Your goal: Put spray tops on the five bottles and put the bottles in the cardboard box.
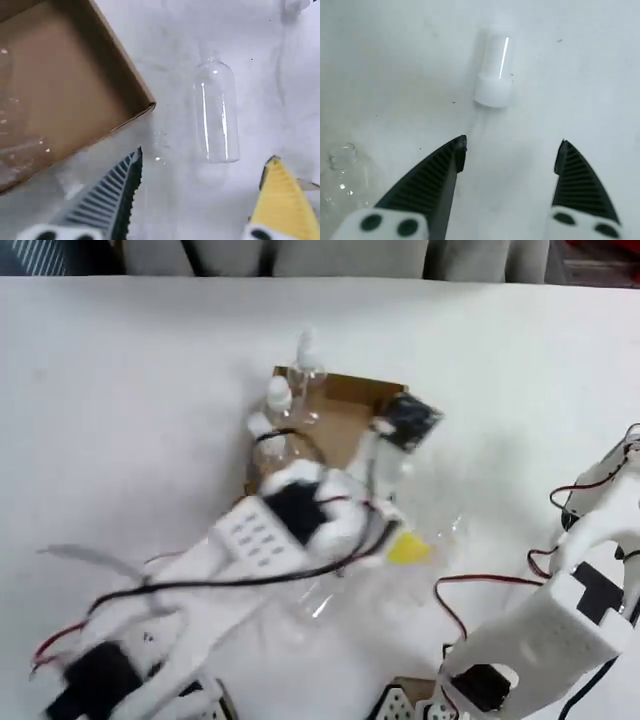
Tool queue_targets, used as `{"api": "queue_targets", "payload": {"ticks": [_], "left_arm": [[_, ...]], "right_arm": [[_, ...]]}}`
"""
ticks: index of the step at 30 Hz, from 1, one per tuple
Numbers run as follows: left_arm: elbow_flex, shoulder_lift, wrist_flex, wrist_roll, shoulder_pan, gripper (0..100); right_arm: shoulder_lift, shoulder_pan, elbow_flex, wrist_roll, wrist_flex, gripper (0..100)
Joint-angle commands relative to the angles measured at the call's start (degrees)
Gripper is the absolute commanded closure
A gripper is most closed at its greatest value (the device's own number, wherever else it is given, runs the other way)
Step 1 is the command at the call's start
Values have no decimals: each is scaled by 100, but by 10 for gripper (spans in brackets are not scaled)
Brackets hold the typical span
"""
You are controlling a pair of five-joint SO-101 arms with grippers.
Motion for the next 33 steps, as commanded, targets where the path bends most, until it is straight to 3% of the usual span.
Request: {"api": "queue_targets", "payload": {"ticks": [1,6,12,19,23,27,33], "left_arm": [[949,-1842,62,-686,-497,642],[1705,-3275,571,-1574,-1314,641],[2040,-4532,1240,-2048,-2580,641],[2708,-4831,1160,-2646,-4242,640],[3305,-4857,765,-2664,-4778,640],[3833,-4857,466,-2549,-5095,641],[4633,-4831,-88,-2066,-5437,641]], "right_arm": [[-22,-4,-70,-18,-189,762],[189,-31,-70,-431,-655,762],[532,-242,-70,-580,-866,824],[1024,-286,-70,-580,-1288,843],[1235,-295,-79,-580,-1376,848],[1226,-347,-220,-571,-1305,997],[804,-602,-1020,-580,92,980]]}}
